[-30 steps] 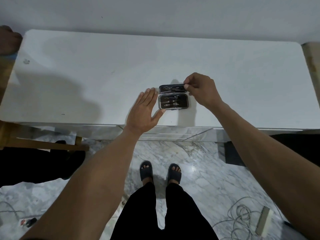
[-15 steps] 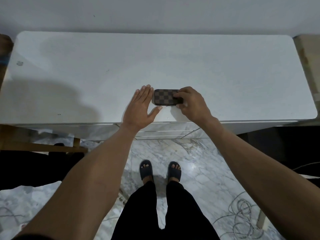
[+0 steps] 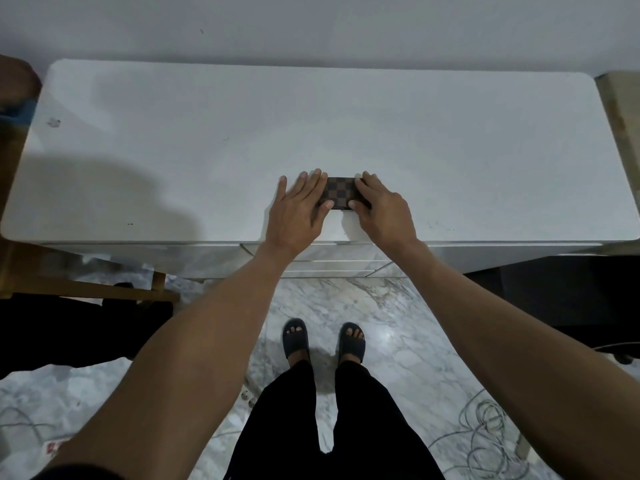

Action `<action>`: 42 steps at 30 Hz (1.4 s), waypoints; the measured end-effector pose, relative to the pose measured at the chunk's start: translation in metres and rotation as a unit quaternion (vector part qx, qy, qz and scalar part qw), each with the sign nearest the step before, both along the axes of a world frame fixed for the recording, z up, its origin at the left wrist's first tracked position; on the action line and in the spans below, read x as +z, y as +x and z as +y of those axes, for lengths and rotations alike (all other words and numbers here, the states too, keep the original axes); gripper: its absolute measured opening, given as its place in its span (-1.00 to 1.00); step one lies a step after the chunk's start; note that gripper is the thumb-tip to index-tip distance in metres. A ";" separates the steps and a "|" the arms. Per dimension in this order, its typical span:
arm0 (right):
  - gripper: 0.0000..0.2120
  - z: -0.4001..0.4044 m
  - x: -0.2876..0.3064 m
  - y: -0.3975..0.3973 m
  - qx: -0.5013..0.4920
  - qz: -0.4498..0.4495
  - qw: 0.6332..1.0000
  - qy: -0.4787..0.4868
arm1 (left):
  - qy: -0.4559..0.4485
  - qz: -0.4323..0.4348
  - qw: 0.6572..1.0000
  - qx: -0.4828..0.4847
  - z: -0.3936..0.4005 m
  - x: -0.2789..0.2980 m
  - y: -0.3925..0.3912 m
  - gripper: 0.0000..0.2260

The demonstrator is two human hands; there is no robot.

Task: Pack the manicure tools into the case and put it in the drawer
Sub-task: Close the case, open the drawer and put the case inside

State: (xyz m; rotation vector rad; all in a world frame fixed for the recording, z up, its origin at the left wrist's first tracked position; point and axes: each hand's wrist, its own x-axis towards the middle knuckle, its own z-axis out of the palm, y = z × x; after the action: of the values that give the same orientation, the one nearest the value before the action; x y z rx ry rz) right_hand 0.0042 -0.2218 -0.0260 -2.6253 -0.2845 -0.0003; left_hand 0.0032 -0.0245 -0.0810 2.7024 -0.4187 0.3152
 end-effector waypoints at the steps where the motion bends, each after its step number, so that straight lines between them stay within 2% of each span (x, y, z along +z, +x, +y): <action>1: -0.61 0.000 -0.001 0.000 0.001 0.000 1.000 -0.005 | 0.002 -0.003 1.000 0.000 0.000 -0.002 0.000 -0.49; 9: -0.62 0.003 0.004 -0.003 -0.005 0.014 1.000 -0.016 | -0.004 0.023 1.000 -0.016 0.002 -0.002 0.002 -0.45; 15: -0.50 0.005 0.019 -0.011 0.003 0.027 0.992 -0.121 | -0.081 0.118 0.989 -0.044 0.012 0.015 -0.015 -0.30; 19: -0.41 0.002 0.017 -0.043 0.006 0.045 0.990 -0.130 | -0.059 0.101 0.992 -0.055 0.026 0.014 -0.055 -0.35; 25: -0.37 -0.003 0.011 -0.094 0.028 0.034 0.991 -0.126 | -0.026 0.018 0.998 -0.059 0.037 -0.004 -0.125 -0.43; 29: -0.41 -0.009 0.004 -0.122 0.034 0.014 0.991 -0.127 | 0.000 0.041 0.998 -0.038 0.041 -0.015 -0.152 -0.47; 33: -0.45 -0.018 -0.009 -0.151 0.039 0.008 0.990 -0.136 | 0.018 0.115 0.993 0.021 0.040 -0.013 -0.159 -0.35; 36: -0.40 -0.026 -0.020 -0.157 0.037 0.048 0.988 -0.143 | 0.032 0.167 0.984 0.048 0.040 -0.008 -0.152 -0.26; 42: -0.30 -0.039 -0.035 -0.136 0.006 0.120 0.978 -0.170 | 0.045 0.182 0.980 0.061 0.039 -0.007 -0.134 -0.25</action>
State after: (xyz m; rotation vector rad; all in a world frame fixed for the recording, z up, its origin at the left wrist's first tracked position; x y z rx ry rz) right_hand -0.1321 -0.2607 -0.0613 -2.9231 -0.2306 0.4007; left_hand -0.1309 0.0144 -0.0877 2.7982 -0.1640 -0.1708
